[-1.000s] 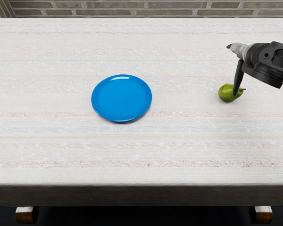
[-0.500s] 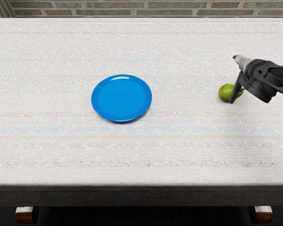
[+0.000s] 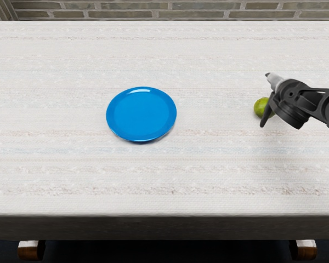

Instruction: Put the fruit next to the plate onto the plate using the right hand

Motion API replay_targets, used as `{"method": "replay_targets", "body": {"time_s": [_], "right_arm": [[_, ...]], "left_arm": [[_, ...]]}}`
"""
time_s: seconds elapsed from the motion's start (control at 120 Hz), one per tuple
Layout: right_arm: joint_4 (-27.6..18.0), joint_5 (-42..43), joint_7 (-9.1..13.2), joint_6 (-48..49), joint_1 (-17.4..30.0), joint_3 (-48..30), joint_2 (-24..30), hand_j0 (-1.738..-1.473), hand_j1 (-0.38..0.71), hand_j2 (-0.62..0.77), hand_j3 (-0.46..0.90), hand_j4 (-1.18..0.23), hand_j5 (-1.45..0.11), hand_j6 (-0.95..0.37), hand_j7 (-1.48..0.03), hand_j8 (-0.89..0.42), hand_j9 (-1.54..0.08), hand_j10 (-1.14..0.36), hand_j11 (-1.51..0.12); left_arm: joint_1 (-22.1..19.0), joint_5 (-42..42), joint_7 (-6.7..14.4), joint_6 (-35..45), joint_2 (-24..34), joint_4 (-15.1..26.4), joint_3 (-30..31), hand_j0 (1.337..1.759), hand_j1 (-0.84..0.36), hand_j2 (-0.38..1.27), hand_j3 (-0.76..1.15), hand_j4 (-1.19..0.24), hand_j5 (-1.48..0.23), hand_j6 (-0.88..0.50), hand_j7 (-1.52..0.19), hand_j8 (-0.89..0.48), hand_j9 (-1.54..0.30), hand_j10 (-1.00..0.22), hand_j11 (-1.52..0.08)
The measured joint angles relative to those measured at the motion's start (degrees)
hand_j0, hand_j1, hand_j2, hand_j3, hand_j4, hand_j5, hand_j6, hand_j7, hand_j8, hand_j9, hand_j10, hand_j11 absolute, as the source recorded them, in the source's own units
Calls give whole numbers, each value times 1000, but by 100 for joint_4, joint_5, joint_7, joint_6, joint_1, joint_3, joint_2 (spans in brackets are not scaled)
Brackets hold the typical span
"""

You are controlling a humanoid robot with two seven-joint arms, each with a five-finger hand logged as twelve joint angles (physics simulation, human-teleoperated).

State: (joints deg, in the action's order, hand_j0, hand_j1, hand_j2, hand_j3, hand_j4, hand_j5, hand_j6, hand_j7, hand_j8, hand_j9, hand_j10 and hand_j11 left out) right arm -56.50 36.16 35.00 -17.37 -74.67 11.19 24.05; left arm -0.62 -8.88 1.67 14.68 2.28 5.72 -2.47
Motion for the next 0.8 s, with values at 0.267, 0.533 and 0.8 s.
{"method": "replay_targets", "body": {"time_s": [0.267,0.533,0.8], "right_arm": [[326,53,0,-8,168,-83,-133,-1658,-250,-15,0,-86,-109,-87,-109,-86,-109,-86,-109],[569,59,0,-12,285,-92,-244,-1658,-197,-24,0,-130,-167,-132,-166,-131,-167,-130,-167],[594,54,0,-12,311,-98,-398,-1658,-178,-27,0,-146,-187,-148,-187,-147,-187,-146,-187]], "left_arm": [[0,0,0,0,0,0,0,1658,349,1,0,-1,0,-1,0,-1,0,-1,0],[0,0,0,0,0,0,0,1658,349,1,0,-1,0,-1,0,-1,0,-1,0],[0,0,0,0,0,0,0,1658,349,1,0,-1,0,-1,0,-1,0,-1,0]]}}
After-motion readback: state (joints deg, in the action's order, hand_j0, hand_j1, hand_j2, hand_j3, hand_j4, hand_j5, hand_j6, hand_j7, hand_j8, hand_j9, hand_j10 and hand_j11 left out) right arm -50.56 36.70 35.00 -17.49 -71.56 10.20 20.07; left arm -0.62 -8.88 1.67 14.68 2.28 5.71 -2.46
